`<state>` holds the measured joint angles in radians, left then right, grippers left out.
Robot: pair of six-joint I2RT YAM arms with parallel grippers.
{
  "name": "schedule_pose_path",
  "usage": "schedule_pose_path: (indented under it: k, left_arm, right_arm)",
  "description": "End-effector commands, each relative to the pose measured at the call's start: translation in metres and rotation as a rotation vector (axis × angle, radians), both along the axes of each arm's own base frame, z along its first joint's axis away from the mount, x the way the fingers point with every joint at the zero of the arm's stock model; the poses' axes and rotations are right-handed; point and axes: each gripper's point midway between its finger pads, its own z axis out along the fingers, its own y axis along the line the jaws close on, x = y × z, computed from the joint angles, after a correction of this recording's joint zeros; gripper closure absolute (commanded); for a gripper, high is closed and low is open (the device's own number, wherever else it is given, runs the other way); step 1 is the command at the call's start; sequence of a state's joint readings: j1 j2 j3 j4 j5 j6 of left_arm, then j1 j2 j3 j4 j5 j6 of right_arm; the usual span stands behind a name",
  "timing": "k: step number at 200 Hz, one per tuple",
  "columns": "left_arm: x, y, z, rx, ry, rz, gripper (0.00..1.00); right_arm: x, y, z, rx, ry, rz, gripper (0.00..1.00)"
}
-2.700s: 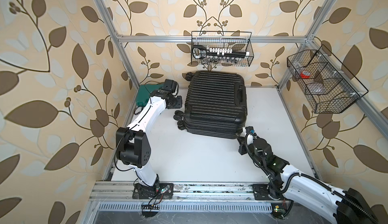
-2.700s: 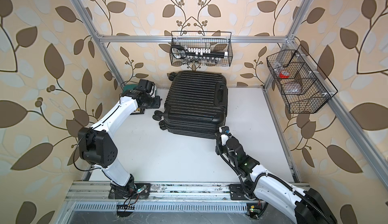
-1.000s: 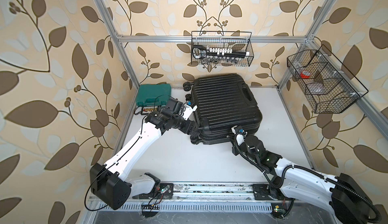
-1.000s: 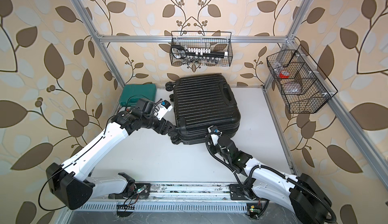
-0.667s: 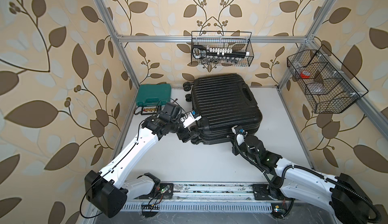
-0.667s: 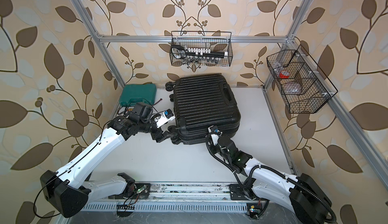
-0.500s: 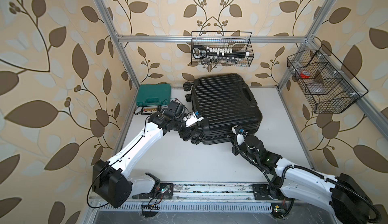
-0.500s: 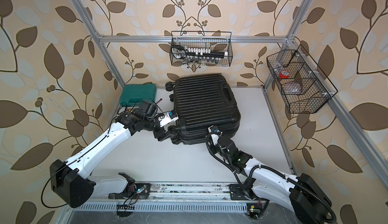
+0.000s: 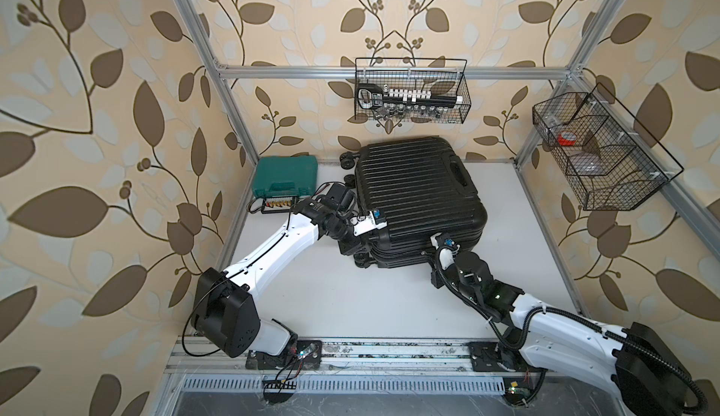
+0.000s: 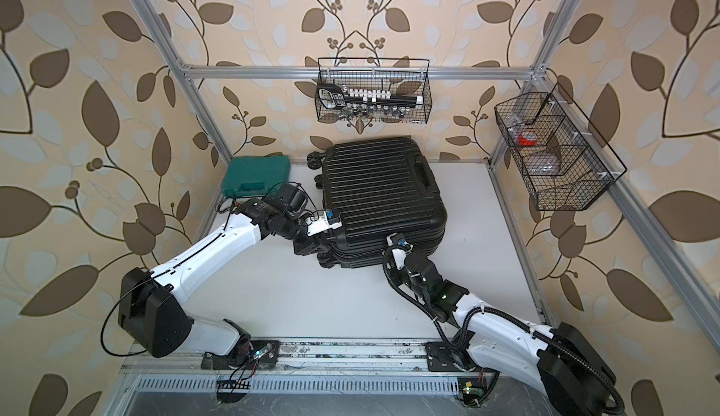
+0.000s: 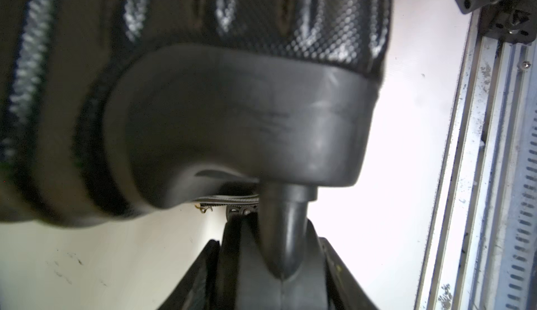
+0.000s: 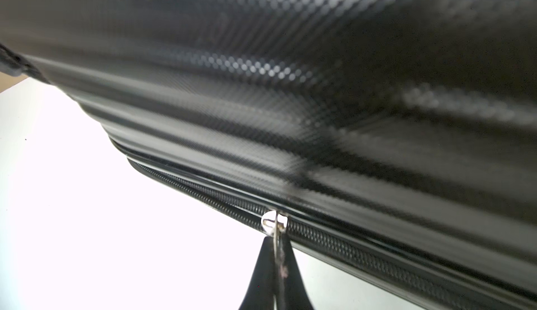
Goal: Close the suitcase zippers
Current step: Zip the zipper on the suitcase.
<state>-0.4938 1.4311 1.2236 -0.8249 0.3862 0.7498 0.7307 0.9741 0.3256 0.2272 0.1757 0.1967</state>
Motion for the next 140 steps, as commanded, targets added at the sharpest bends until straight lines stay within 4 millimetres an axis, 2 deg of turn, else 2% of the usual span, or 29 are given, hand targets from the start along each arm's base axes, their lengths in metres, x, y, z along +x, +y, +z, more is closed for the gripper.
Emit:
schedule_pose_path:
  k: [1,13,52,86,114,140]
  left_arm:
    - [-0.001,-0.01,0.013,-0.035,-0.013,0.008,0.59]
    - [-0.003,-0.015,0.016,-0.046,-0.026,0.018,0.64]
    - [0.003,-0.037,0.037,-0.189,-0.077,0.078,0.61]
    - [0.001,-0.054,0.037,-0.235,-0.013,0.124,0.63]
    - [-0.005,-0.069,0.036,-0.241,0.014,0.139,0.64]
    - [-0.002,-0.078,0.042,-0.269,0.013,0.201,0.66]
  right_arm:
    - [0.004,0.002,0.016,0.033,-0.059,0.007,1.0]
    - [0.001,0.006,0.018,0.039,-0.066,0.037,1.0]
    - [-0.01,0.02,0.022,0.071,-0.074,0.14,1.0]
    - [-0.021,0.034,0.02,0.077,-0.07,0.23,1.0]
    - [-0.028,0.046,0.026,0.091,-0.095,0.285,1.0]
    - [-0.032,0.053,0.03,0.097,-0.105,0.312,1.0]
